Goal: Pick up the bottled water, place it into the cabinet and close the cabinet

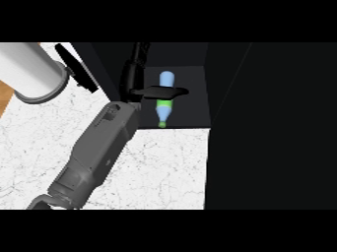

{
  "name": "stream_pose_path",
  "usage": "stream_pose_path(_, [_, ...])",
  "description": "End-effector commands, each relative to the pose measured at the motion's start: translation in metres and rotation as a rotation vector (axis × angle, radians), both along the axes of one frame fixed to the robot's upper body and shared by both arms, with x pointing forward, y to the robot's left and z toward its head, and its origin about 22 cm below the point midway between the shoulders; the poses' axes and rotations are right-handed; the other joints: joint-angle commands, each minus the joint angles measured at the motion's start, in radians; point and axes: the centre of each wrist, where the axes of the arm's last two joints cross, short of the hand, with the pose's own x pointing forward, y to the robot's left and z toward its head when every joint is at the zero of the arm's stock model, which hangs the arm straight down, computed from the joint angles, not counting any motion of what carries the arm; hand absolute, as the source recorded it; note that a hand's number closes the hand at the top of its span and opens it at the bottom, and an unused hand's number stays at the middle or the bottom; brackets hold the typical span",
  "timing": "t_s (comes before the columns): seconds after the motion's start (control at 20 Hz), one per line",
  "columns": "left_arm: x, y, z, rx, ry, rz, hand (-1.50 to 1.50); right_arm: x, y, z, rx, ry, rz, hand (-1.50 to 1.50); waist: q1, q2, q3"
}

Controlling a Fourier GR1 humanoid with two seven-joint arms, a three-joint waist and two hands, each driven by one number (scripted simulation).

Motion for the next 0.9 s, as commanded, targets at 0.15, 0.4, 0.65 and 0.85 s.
stream_pose_path(0.15, [-0.029, 0.038, -0.021, -0.075, 0.021, 0.002, -1.50, -0.013, -0.009, 0.010, 0.012, 0.006, -0.008, -1.50, 0.033, -0.010, -0.004])
stream_pose_path(0.4, [-0.053, 0.050, -0.011, -0.113, 0.032, -0.083, -1.50, -0.012, -0.001, 0.002, -0.011, 0.037, -0.010, -1.50, 0.052, -0.014, -0.004])
stream_pose_path(0.65, [-0.109, 0.032, -0.005, -0.188, 0.039, -0.106, -1.50, -0.014, -0.006, 0.012, -0.003, 0.029, -0.015, -1.50, 0.056, -0.016, -0.003])
stream_pose_path(0.85, [-0.144, 0.030, 0.031, -0.220, 0.024, -0.106, -1.50, -0.004, 0.010, 0.008, -0.007, 0.023, 0.008, -1.50, 0.034, -0.008, -0.003])
